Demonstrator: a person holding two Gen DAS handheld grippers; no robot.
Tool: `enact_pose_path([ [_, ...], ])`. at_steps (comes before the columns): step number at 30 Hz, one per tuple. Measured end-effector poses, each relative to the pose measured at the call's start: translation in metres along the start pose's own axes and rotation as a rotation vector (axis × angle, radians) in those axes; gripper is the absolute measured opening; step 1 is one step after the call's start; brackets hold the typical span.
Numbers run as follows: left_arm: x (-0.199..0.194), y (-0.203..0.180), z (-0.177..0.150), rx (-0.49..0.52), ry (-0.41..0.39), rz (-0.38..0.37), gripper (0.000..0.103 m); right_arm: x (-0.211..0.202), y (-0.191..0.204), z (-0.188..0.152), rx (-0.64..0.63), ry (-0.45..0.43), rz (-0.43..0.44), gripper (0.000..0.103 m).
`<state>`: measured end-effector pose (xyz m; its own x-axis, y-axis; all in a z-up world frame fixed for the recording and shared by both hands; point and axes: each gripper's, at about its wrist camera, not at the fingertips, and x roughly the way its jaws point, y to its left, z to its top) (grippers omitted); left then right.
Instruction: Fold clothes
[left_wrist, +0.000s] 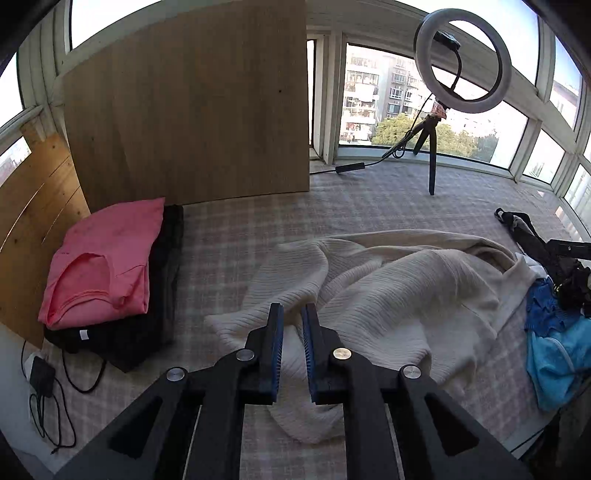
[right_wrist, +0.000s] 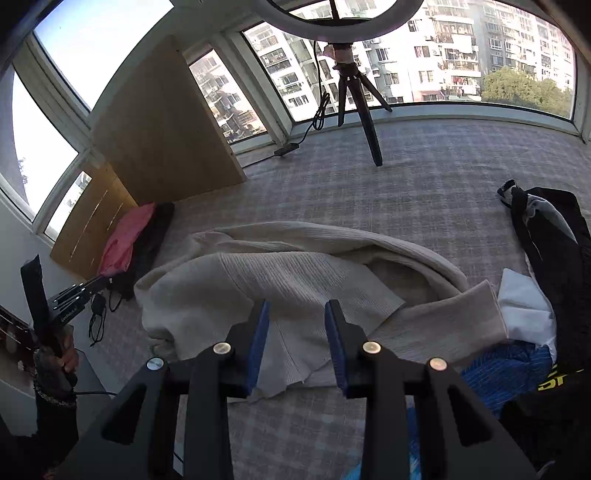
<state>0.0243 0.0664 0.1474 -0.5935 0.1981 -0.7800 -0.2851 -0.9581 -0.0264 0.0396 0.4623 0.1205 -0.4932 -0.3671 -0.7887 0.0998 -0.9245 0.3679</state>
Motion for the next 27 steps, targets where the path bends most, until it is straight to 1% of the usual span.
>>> enact_pose_path([
  [2,-0.002,-0.002,-0.004,0.0,0.003,0.005,0.014,0.035,0.016,-0.001,-0.057,0.036,-0.015,0.032],
  [4,-0.006,0.003,-0.007,-0.019,0.0,0.007,0.014,0.067,0.038,0.003,-0.11,0.079,0.014,0.04],
  [5,-0.009,0.007,-0.008,-0.036,-0.003,0.007,0.015,0.081,0.05,0.007,-0.127,0.092,0.03,0.042],
  [6,-0.011,0.013,-0.009,-0.055,-0.006,0.009,0.017,0.097,0.062,0.011,-0.141,0.101,0.042,0.045],
  [7,-0.012,0.019,-0.01,-0.072,-0.008,0.015,0.019,0.112,0.072,0.016,-0.156,0.111,0.048,0.051],
  [9,-0.014,0.029,-0.015,-0.104,-0.008,0.028,0.02,0.141,0.088,0.024,-0.201,0.125,0.015,0.056],
  [10,-0.015,0.033,-0.017,-0.116,-0.006,0.036,0.02,0.154,0.094,0.027,-0.229,0.129,-0.014,0.055],
  [11,-0.015,0.037,-0.019,-0.123,-0.003,0.045,0.02,0.163,0.097,0.027,-0.243,0.147,-0.023,0.047],
  [12,-0.015,0.04,-0.022,-0.13,-0.001,0.053,0.02,0.171,0.098,0.027,-0.251,0.171,-0.022,0.018],
  [13,-0.015,0.043,-0.024,-0.137,0.002,0.059,0.02,0.17,0.096,0.027,-0.238,0.187,-0.002,0.014],
  [15,-0.015,0.049,-0.027,-0.152,0.0,0.065,0.02,0.144,0.086,0.029,-0.199,0.154,0.059,0.012],
  [18,-0.013,0.056,-0.028,-0.165,-0.001,0.065,0.02,0.063,0.057,0.025,-0.135,0.04,0.104,0.01],
  [20,-0.01,0.057,-0.028,-0.165,0.003,0.052,0.02,0.005,0.03,0.015,-0.097,-0.026,0.071,0.01],
  [21,-0.007,0.056,-0.027,-0.161,0.007,0.043,0.02,-0.022,0.007,0.008,-0.07,-0.049,0.026,0.009],
  [22,-0.003,0.053,-0.027,-0.152,0.012,0.035,0.02,-0.041,-0.013,-0.004,-0.048,-0.03,-0.056,0.004],
  [24,0.005,0.045,-0.026,-0.133,0.021,0.02,0.02,-0.071,-0.048,-0.03,-0.013,0.044,-0.247,0.004],
  [25,0.01,0.04,-0.026,-0.126,0.027,0.006,0.02,-0.08,-0.059,-0.043,-0.021,0.107,-0.324,0.005],
  [26,0.015,0.034,-0.026,-0.12,0.036,-0.014,0.02,-0.088,-0.064,-0.052,-0.029,0.143,-0.383,0.005],
  [27,0.021,0.027,-0.026,-0.112,0.046,-0.034,0.02,-0.097,-0.065,-0.054,-0.032,0.133,-0.422,0.006],
])
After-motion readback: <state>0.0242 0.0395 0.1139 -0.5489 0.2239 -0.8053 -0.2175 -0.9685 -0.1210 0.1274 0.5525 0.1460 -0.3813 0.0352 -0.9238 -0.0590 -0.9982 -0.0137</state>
